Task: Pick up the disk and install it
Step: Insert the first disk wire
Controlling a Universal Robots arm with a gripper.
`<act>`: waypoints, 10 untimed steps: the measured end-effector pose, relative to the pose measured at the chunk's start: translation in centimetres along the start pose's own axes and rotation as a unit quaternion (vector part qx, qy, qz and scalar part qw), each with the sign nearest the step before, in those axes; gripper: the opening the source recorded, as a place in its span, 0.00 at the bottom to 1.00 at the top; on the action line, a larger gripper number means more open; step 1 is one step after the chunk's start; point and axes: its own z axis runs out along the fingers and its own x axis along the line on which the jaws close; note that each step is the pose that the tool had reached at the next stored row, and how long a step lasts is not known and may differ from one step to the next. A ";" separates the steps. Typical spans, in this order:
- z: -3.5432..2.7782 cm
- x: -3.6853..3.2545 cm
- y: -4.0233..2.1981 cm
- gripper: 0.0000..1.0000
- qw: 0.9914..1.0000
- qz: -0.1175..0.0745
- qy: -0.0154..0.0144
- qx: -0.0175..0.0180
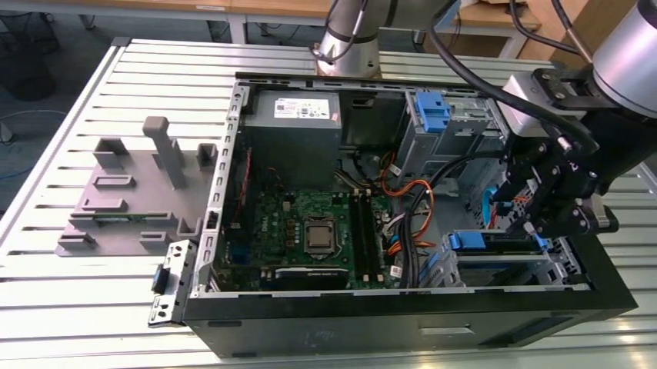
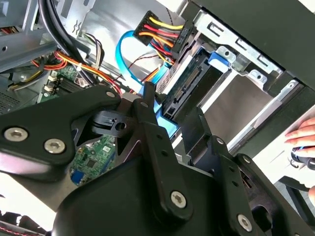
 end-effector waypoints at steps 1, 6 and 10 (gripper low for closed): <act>0.00 0.00 0.07 0.49 1.000 0.000 0.000 0.000; 0.02 0.25 0.12 0.49 1.000 0.000 0.000 0.000; 0.04 0.75 0.13 0.49 1.000 0.000 0.000 0.000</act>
